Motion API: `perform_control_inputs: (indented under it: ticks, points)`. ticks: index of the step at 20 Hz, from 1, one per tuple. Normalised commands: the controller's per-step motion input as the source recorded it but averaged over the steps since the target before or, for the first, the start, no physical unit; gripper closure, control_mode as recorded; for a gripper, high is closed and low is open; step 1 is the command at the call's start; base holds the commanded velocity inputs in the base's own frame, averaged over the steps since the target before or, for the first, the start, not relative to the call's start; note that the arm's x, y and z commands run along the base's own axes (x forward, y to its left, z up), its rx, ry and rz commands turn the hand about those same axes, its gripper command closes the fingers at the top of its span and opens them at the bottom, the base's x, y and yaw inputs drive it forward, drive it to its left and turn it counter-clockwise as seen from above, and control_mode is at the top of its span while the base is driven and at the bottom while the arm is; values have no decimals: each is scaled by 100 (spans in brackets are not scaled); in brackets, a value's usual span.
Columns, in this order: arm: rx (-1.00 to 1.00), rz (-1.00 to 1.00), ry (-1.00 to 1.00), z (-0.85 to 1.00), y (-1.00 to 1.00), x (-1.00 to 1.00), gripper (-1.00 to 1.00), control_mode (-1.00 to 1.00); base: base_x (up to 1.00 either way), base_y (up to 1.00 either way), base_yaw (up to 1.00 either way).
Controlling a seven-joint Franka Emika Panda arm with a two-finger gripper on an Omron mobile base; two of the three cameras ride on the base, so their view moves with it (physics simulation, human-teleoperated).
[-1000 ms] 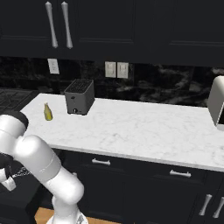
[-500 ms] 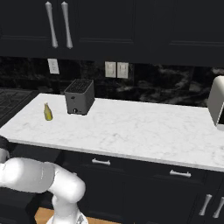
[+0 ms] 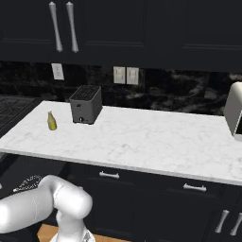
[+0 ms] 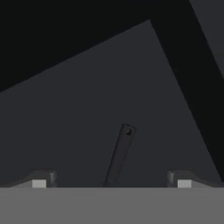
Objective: Pick the whisk from the drawer and place it on the counter.
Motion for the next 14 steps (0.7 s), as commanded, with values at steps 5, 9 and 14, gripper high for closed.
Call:
perform_control_inputs:
  ticks: [5,9,14]
  points:
    - [0,0,-5,-72,-38,0,-100,-100,0,0,0]
    - [9,3,-1,-37,-50,11,-100,-100,0,0,0]
    - [2,0,0,-50,12,64,-100,-100,0,0,0]
